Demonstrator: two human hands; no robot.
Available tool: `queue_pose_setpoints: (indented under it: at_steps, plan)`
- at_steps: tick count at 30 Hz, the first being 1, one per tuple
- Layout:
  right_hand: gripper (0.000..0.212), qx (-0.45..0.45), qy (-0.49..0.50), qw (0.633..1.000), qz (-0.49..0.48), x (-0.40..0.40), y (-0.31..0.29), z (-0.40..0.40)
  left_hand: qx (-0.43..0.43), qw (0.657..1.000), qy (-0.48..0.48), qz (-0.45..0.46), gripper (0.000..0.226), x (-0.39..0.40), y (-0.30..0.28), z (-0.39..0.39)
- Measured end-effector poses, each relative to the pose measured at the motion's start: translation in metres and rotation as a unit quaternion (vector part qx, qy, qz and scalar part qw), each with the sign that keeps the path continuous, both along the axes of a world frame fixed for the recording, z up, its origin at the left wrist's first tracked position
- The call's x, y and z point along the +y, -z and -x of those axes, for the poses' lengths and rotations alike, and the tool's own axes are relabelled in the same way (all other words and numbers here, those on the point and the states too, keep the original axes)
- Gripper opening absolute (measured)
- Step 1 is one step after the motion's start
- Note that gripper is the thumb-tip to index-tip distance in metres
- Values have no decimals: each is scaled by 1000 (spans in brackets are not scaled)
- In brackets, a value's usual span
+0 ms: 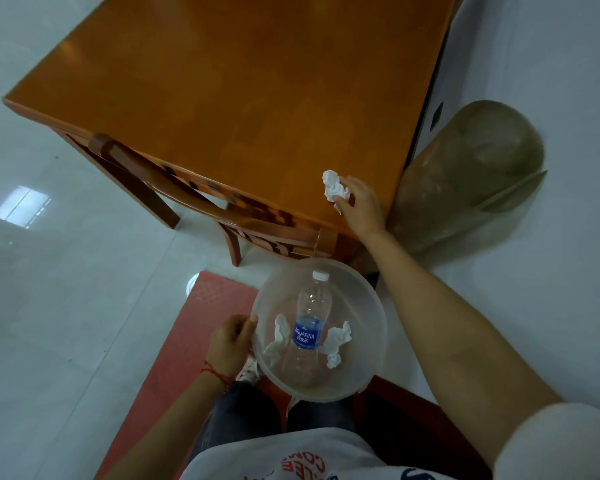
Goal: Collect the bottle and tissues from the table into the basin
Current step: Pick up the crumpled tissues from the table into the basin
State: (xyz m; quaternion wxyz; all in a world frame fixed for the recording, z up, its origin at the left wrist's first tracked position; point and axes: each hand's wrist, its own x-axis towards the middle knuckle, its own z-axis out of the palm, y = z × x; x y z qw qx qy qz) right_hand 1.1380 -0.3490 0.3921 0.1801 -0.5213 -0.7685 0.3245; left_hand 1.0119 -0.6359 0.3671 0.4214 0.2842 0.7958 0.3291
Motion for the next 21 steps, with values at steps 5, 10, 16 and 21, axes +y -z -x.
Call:
queue_pose_setpoints:
  at_steps: [5,10,16,21]
  plan:
    - [40,-79,-61,994,-41,6,18,4,4,1000,-6,6,27,-2,2,0]
    - [29,-8,7,999,-36,-2,21,-5,6,1000,-9,-2,22,-1,0,1]
    - [24,149,128,980,-1,-51,-4,-25,-3,1000,-7,-12,22,-1,-1,1]
    - [25,194,220,956,27,-106,-20,-46,-6,1000,2,-9,24,1,2,2]
